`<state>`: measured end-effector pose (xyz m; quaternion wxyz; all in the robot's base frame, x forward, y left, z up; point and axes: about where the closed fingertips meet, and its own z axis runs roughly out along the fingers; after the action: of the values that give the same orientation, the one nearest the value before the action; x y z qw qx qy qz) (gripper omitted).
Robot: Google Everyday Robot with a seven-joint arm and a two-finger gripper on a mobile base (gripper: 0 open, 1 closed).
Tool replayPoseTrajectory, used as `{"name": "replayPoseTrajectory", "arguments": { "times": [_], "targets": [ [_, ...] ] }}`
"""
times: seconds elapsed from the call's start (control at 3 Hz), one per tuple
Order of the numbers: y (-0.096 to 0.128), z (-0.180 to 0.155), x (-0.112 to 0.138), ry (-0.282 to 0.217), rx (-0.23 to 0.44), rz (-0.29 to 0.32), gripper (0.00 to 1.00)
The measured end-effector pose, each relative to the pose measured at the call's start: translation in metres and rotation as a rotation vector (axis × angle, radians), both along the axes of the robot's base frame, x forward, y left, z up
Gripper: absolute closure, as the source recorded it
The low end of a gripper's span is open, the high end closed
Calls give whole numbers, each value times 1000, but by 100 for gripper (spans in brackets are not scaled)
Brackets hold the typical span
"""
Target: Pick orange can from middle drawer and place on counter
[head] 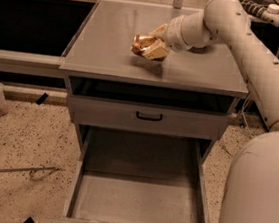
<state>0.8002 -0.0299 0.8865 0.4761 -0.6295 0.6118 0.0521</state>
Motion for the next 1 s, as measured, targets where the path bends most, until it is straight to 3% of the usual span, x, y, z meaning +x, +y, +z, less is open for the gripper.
{"name": "replayPoseTrajectory", "arguments": {
  "times": [0.33, 1.0],
  "targets": [
    [11, -21, -4, 60, 17, 20, 100],
    [11, -16, -4, 60, 17, 20, 58]
  ]
}}
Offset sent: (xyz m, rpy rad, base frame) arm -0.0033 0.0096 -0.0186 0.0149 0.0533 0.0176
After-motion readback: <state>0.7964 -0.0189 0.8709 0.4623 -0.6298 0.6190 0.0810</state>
